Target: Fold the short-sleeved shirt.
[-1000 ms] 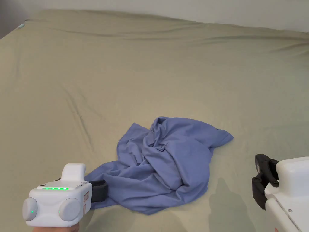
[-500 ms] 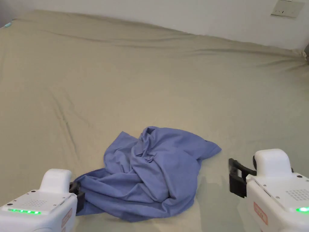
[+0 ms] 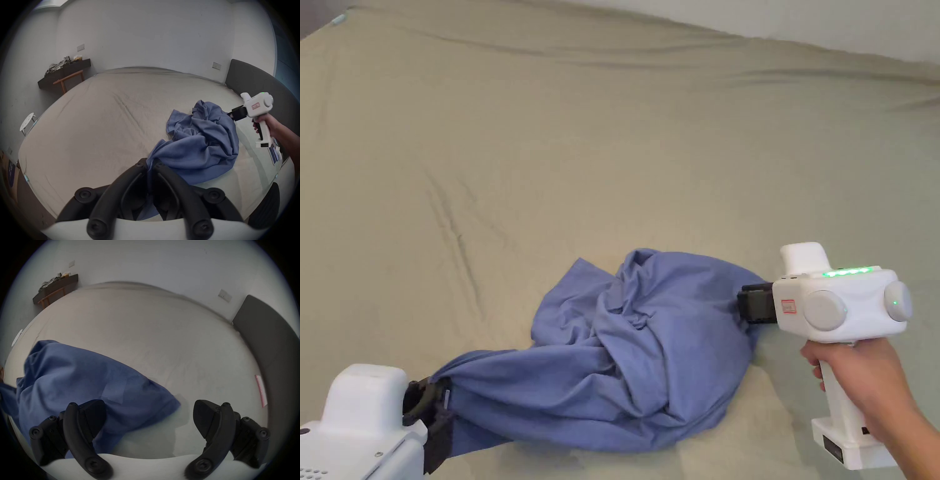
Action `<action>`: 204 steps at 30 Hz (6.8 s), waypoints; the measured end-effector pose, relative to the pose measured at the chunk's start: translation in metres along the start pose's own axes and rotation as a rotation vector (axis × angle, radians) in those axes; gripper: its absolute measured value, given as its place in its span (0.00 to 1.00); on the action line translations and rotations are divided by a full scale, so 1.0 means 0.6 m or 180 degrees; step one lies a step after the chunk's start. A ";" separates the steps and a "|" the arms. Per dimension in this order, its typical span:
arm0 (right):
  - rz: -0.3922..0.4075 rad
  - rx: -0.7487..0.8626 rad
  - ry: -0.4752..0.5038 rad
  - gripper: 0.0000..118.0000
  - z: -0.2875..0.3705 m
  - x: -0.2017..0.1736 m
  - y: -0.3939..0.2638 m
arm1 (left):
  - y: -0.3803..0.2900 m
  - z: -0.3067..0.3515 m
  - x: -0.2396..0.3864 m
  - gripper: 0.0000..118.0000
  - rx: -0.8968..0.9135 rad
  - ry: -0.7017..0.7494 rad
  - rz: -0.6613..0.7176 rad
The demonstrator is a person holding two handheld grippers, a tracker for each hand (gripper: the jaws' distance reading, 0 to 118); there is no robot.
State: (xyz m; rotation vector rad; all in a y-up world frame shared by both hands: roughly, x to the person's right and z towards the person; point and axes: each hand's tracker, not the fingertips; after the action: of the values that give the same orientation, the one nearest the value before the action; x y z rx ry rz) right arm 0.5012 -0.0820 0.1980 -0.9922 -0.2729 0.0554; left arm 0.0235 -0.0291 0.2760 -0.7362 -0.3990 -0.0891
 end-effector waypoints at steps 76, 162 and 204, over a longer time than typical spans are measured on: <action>-0.0574 0.3227 -0.1173 0.12 0.678 0.154 0.410 | 0.777 0.170 -0.003 0.04 0.2257 0.0415 -0.0203; 0.0145 0.2467 -0.0649 0.02 0.589 -0.175 -0.075 | 0.214 0.164 0.105 0.00 0.1866 0.0386 -0.0669; -0.0412 0.0253 -0.0238 0.84 0.100 0.150 0.015 | 0.329 -0.300 -0.049 0.01 0.0185 0.0203 -0.0468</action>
State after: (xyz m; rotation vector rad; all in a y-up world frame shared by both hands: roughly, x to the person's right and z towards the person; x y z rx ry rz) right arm 0.5732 -0.0126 0.2397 -0.8927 -0.4001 -0.0146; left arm 0.0974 -0.0050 0.0183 -0.6445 -0.3929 -0.2377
